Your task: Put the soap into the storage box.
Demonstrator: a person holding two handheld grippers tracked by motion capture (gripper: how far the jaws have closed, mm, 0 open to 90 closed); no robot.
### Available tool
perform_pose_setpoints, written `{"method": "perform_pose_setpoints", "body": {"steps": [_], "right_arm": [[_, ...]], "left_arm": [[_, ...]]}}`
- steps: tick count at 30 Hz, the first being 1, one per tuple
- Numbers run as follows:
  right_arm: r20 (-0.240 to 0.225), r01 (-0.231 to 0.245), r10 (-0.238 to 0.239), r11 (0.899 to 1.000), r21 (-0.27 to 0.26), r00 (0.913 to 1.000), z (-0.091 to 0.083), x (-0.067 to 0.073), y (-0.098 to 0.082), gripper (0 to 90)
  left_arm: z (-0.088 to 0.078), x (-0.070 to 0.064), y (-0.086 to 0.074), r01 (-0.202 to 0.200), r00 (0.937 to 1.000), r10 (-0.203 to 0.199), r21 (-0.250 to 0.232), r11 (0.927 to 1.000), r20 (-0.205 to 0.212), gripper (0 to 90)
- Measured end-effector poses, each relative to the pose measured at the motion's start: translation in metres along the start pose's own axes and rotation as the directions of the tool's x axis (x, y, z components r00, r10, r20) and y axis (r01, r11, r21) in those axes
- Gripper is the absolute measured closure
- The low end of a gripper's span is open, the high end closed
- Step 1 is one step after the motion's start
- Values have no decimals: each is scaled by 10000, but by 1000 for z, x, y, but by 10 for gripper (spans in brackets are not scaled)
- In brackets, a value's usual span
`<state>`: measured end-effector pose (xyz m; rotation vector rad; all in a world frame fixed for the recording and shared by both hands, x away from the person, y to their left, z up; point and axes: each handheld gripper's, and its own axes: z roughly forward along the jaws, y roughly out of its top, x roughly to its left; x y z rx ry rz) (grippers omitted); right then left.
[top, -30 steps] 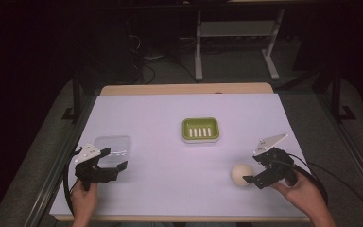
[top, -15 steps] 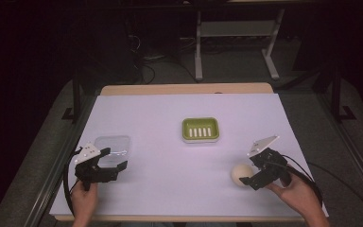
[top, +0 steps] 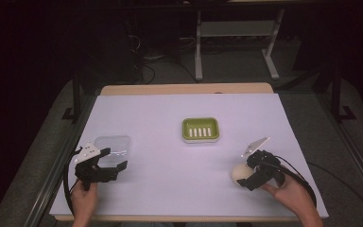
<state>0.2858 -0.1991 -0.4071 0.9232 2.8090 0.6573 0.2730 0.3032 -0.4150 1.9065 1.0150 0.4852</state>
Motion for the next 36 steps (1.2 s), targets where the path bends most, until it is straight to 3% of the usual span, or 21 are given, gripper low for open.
{"method": "perform_pose_setpoints", "body": {"steps": [23, 36], "right_arm": [[78, 141, -147, 9972, 731, 9999, 19, 2, 4, 168], [169, 239, -254, 9961, 849, 9995, 23, 4, 6, 202]], "left_arm": [[1, 1, 0, 7, 10000, -6, -29, 10000, 31, 129], [1, 1, 0, -13, 10000, 13, -32, 10000, 19, 129]]}}
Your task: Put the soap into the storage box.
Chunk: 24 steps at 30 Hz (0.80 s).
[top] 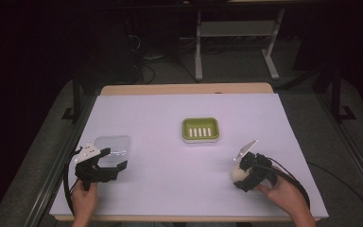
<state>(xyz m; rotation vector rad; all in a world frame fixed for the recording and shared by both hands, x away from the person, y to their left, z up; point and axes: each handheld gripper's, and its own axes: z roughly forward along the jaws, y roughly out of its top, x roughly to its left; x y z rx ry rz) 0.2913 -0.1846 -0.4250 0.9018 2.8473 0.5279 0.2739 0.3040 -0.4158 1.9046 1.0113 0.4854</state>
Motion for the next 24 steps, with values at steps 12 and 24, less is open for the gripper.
{"method": "perform_pose_setpoints", "body": {"steps": [12, 24], "right_arm": [[185, -24, 22, 9999, 111, 9998, 2, 0, 1, 226], [173, -41, 39, 9999, 112, 9998, 2, 0, 1, 231]], "left_arm": [[-1, 1, 0, 36, 10000, -36, 11, 10000, -1, 129], [-2, 0, 0, 149, 9999, -149, -50, 9999, -32, 129]]}}
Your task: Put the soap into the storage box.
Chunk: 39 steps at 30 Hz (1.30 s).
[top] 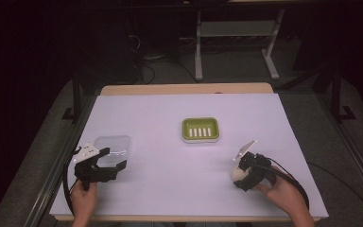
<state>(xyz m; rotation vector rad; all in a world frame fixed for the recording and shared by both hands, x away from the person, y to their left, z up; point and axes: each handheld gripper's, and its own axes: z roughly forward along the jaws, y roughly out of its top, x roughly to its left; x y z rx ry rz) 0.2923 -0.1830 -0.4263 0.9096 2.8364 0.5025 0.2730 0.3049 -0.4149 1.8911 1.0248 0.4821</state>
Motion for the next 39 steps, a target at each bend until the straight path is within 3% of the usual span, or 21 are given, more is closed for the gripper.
{"method": "perform_pose_setpoints", "body": {"steps": [10, 19, 39], "right_arm": [[-127, -45, 45, 10000, -5, 9999, -1, -1, 0, 234], [-284, -144, 129, 9985, -533, 9995, -16, -1, 5, 234], [-751, -381, 306, 9942, -1008, 9967, -29, -20, 28, 234]], "left_arm": [[-1, 1, -1, 47, 10000, -48, -105, 9999, -31, 129], [-3, 3, -1, 136, 9999, -138, -215, 9997, -97, 129], [-2, 3, -2, 118, 9999, -119, -92, 9999, -65, 129]]}}
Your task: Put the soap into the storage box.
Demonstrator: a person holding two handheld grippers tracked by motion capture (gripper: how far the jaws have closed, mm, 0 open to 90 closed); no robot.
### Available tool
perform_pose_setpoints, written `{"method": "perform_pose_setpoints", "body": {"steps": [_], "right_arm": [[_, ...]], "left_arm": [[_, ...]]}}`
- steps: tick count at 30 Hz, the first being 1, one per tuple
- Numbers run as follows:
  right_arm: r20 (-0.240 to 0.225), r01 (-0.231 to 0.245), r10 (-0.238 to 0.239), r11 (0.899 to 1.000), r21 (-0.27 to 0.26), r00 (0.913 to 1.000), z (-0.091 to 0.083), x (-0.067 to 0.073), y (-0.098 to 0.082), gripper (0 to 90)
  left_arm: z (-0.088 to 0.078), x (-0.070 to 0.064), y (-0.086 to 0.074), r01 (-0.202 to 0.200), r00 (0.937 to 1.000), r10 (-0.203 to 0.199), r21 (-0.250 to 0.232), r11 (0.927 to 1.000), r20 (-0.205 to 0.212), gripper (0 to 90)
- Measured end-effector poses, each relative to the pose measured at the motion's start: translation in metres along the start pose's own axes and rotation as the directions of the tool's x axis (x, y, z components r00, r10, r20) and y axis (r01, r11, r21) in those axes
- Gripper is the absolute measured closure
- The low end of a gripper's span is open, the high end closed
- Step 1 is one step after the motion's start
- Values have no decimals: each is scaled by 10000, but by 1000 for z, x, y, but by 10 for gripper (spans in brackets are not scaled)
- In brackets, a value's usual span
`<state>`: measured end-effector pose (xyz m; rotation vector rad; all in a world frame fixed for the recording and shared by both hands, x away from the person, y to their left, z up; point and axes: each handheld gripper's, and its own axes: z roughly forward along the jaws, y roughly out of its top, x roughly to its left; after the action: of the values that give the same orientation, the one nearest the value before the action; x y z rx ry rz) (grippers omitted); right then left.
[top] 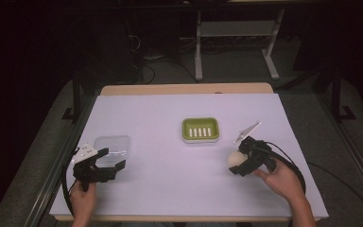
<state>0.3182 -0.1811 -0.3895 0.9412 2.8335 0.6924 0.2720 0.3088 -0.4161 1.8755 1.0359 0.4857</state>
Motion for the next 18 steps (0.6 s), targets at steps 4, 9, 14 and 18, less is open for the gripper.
{"method": "perform_pose_setpoints", "body": {"steps": [4, 9, 14, 18], "right_arm": [[-41, -2, 2, 10000, 70, 10000, 0, -3, 5, 234], [-114, -52, 53, 10000, 16, 9999, 0, -5, 11, 234], [-7, -7, 7, 10000, 29, 10000, -3, -6, 17, 234], [7, 36, -36, 10000, 72, 10000, -4, -7, 24, 234]], "left_arm": [[0, 0, 0, 28, 10000, -28, -10, 10000, -19, 129], [0, 0, 0, 25, 10000, -25, -17, 10000, -25, 129], [0, 0, -1, 58, 10000, -58, -41, 10000, -36, 129], [-1, 0, 0, -9, 10000, 9, -8, 10000, -36, 129]]}}
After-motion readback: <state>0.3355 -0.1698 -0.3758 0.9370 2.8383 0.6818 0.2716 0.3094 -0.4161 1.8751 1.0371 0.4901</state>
